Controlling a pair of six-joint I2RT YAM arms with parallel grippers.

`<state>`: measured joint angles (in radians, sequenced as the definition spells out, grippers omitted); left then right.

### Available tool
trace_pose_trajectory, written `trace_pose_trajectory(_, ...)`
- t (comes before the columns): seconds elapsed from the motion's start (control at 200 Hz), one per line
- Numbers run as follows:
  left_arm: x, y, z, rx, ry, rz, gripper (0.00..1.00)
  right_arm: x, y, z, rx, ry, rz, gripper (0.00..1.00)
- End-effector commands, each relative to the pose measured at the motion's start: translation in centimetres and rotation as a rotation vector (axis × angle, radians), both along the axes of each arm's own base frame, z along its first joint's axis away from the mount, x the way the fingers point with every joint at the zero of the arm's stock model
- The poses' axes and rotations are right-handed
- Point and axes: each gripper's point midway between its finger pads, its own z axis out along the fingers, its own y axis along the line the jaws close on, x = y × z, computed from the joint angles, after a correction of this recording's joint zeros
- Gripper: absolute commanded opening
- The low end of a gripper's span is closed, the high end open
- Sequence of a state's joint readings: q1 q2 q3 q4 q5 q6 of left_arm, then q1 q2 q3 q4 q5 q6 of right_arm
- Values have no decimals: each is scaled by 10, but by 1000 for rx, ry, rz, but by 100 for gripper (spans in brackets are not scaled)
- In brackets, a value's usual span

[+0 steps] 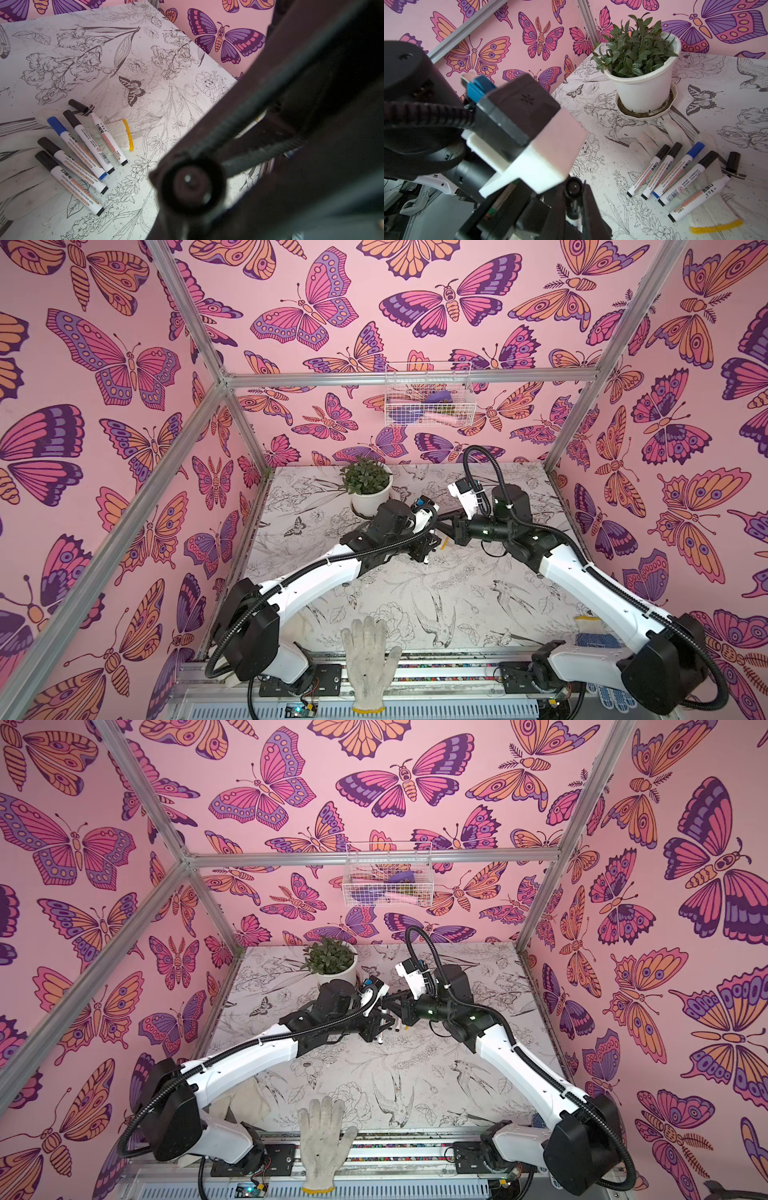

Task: Insert pens into pen caps
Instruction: Put on the pen cap to the pen, then place the pen at the center of the table.

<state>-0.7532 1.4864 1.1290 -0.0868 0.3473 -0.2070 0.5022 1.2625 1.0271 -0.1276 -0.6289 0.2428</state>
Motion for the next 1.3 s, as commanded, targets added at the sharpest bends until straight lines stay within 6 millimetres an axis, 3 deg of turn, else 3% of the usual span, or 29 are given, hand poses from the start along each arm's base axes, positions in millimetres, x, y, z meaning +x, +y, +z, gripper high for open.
trace_pose_trajectory(0.0, 72, 36, 206, -412, -534, 298, 0, -140, -1, -94, -140, 671, 341, 0)
trace_pose_trajectory(0.095, 68, 37, 208, -420, -533, 289, 0, -136, -1, -91, -146, 646, 330, 0)
trace_pose_trajectory(0.16, 65, 34, 198, -419, -500, 268, 0, -125, -1, -87, -142, 620, 297, 0)
trace_pose_trajectory(0.366, 32, 15, 144, -393, -365, 95, 0, -57, -5, -56, -32, 506, 87, 0)
trace_pose_trajectory(0.486, 17, 13, 118, -390, -282, 47, 0, -43, 0, -42, 41, 512, 87, 0)
trace_pose_trajectory(0.641, 9, 13, 98, -379, -228, 53, 0, -43, 7, -35, 78, 531, 130, 38)
trace_pose_trajectory(0.841, 9, 15, 63, -349, -138, 69, 0, -32, 5, 1, 137, 395, 102, 59)
trace_pose_trajectory(0.971, 18, 33, 32, -342, -53, 143, 0, -14, -15, 17, 167, 364, -5, 65)
trace_pose_trajectory(1.042, 30, 50, 9, -324, 8, 219, 0, 1, -34, 22, 203, 358, -93, 65)
trace_pose_trajectory(1.162, 46, 72, -49, -199, 131, 304, 0, 20, -63, 22, 200, 320, -239, 65)
trace_pose_trajectory(1.297, 60, 83, -116, 15, 271, 338, 0, 22, -71, 11, 157, 332, -287, 63)
